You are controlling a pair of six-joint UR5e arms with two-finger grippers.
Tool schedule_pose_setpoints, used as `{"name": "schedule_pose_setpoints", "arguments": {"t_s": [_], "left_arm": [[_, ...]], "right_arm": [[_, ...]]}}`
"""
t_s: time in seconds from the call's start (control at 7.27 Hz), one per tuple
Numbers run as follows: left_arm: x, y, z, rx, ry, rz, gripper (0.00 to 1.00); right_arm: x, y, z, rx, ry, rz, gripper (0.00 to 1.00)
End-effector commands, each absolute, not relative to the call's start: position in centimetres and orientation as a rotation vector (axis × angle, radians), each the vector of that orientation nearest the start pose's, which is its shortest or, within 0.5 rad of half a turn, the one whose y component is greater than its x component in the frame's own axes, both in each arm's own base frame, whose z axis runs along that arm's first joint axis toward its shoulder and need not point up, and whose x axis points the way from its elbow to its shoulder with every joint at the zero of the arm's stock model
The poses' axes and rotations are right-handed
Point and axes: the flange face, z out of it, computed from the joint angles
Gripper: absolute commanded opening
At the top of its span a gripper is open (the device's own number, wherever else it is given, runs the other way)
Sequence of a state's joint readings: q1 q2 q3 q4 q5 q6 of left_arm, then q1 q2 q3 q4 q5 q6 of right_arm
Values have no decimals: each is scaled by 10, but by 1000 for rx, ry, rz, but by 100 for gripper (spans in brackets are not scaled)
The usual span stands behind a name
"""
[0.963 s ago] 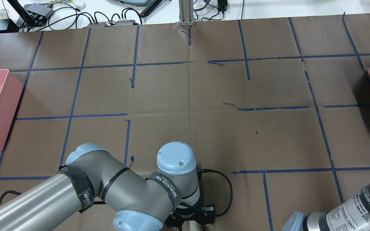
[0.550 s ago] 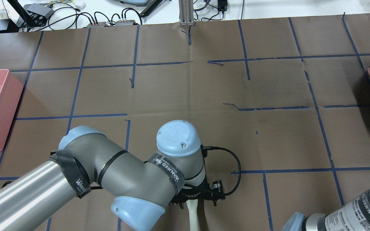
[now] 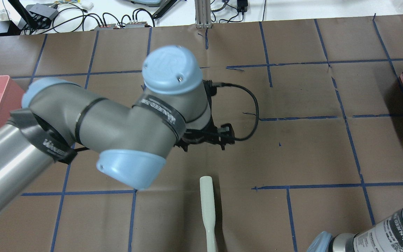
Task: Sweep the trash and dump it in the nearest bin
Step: 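Tip the dustpan over the bag while the left gripper drops the brush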
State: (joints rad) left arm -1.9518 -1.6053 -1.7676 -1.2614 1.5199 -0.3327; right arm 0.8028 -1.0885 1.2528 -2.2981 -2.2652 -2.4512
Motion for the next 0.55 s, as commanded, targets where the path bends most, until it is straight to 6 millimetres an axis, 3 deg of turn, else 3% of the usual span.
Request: {"name": "schedule_pose_setpoints", "arguments": {"t_s": [0.0, 0.14, 0.28, 0.41], "left_arm": [[-238, -455, 419, 146, 3138, -115, 99], [-205, -462, 426, 94, 3137, -98, 99], [-181, -465, 433, 203, 3127, -61, 99], [-168, -463, 448, 212, 3109, -20, 99]], "right_arm": [[-441, -553, 461, 1607, -1822, -939, 0], [-437, -549, 463, 1593, -1817, -937, 0], [-433, -545, 467, 1592, -1817, -934, 0], [-432, -544, 466, 1592, -1817, -934, 0]]}}
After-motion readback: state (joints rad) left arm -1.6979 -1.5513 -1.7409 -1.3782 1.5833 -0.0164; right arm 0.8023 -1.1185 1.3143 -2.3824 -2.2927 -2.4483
